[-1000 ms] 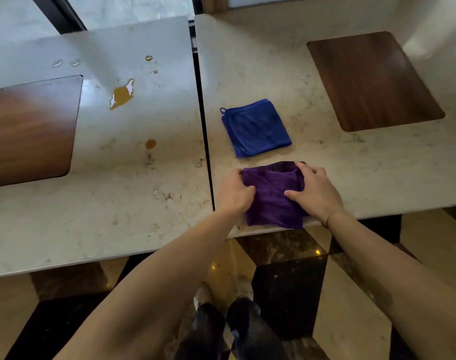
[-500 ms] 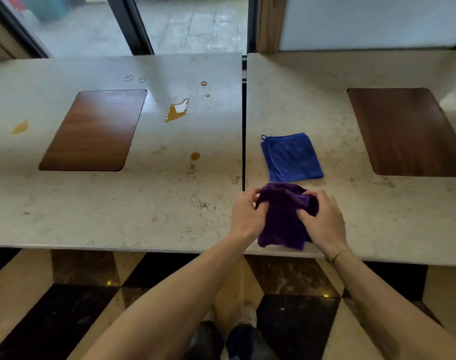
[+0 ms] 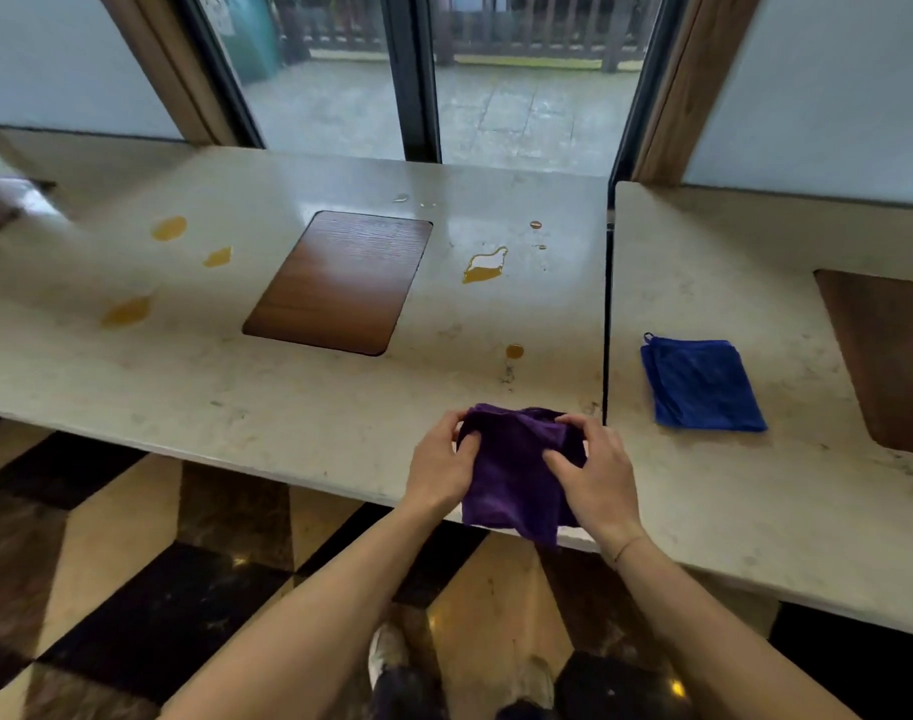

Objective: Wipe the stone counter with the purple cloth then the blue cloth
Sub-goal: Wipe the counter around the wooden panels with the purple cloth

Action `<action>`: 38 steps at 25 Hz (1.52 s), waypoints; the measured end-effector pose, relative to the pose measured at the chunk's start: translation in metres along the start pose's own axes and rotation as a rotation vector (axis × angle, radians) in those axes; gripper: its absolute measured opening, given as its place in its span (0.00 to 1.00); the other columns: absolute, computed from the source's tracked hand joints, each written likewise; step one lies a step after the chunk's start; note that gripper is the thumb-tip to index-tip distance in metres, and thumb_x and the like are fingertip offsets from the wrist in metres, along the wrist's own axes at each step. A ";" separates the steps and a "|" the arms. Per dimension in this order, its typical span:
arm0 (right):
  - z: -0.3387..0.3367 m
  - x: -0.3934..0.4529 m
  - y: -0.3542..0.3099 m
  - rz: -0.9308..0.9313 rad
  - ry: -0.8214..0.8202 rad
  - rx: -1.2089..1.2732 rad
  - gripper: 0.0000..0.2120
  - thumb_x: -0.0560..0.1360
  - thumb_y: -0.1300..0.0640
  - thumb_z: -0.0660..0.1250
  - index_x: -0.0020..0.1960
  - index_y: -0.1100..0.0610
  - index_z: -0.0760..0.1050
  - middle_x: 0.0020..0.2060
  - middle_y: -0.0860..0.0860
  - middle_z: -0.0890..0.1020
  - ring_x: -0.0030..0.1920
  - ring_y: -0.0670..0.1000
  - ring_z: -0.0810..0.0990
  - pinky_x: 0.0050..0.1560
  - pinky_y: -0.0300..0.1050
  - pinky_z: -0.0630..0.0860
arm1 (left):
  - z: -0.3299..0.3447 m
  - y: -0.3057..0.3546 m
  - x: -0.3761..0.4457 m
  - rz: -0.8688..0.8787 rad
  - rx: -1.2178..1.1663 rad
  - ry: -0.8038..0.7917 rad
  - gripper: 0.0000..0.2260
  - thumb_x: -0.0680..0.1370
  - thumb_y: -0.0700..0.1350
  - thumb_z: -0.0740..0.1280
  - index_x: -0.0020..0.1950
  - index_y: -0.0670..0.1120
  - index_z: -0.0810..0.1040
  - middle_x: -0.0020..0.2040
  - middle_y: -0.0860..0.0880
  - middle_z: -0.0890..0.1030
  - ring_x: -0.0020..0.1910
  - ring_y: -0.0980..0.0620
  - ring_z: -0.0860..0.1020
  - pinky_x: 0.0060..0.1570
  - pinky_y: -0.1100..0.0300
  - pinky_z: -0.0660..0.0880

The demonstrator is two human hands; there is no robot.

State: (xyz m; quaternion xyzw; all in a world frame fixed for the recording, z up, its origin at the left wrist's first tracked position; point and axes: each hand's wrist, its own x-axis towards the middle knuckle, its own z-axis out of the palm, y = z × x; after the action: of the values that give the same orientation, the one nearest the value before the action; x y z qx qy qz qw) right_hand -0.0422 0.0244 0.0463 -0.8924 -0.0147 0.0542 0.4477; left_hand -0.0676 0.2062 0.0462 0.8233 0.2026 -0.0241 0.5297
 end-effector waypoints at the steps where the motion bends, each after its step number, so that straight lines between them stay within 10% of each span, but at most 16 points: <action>1: 0.010 0.000 -0.007 -0.003 0.008 -0.013 0.19 0.75 0.55 0.72 0.64 0.50 0.73 0.57 0.49 0.76 0.54 0.46 0.74 0.56 0.42 0.72 | -0.010 -0.006 0.003 0.000 0.001 -0.005 0.12 0.83 0.46 0.61 0.66 0.51 0.75 0.54 0.55 0.78 0.56 0.53 0.76 0.59 0.52 0.77; 21: 0.082 0.002 0.001 0.184 0.201 -0.283 0.20 0.78 0.57 0.68 0.68 0.50 0.69 0.63 0.54 0.72 0.50 0.48 0.74 0.43 0.37 0.70 | -0.020 -0.054 0.067 -0.041 0.083 -0.318 0.14 0.83 0.44 0.61 0.69 0.52 0.70 0.53 0.53 0.77 0.51 0.54 0.78 0.55 0.52 0.80; 28: 0.126 -0.012 -0.013 -0.075 0.085 -0.662 0.27 0.75 0.39 0.62 0.71 0.48 0.67 0.70 0.55 0.67 0.69 0.61 0.66 0.67 0.68 0.66 | -0.080 -0.095 0.105 0.268 0.608 -0.028 0.16 0.81 0.51 0.63 0.68 0.52 0.73 0.60 0.49 0.76 0.56 0.50 0.77 0.49 0.56 0.75; 32: 0.157 -0.017 0.009 0.022 -0.080 -0.806 0.32 0.77 0.33 0.51 0.78 0.42 0.56 0.80 0.53 0.56 0.79 0.62 0.51 0.70 0.77 0.42 | -0.136 -0.124 0.171 0.307 0.920 0.054 0.19 0.79 0.54 0.64 0.68 0.49 0.74 0.68 0.43 0.71 0.66 0.40 0.68 0.59 0.43 0.69; 38: 0.164 -0.005 0.015 0.033 -0.120 -0.837 0.32 0.77 0.30 0.41 0.79 0.38 0.43 0.81 0.47 0.43 0.80 0.57 0.39 0.68 0.80 0.41 | -0.159 -0.124 0.251 0.243 1.002 -0.068 0.28 0.80 0.65 0.53 0.79 0.61 0.52 0.82 0.51 0.45 0.79 0.40 0.41 0.71 0.29 0.43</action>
State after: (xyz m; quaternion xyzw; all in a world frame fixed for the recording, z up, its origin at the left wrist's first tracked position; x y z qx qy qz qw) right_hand -0.0657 0.1461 -0.0622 -0.9926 -0.0472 0.1027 0.0443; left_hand 0.0903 0.4681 -0.0549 0.9923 0.0520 -0.0831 0.0756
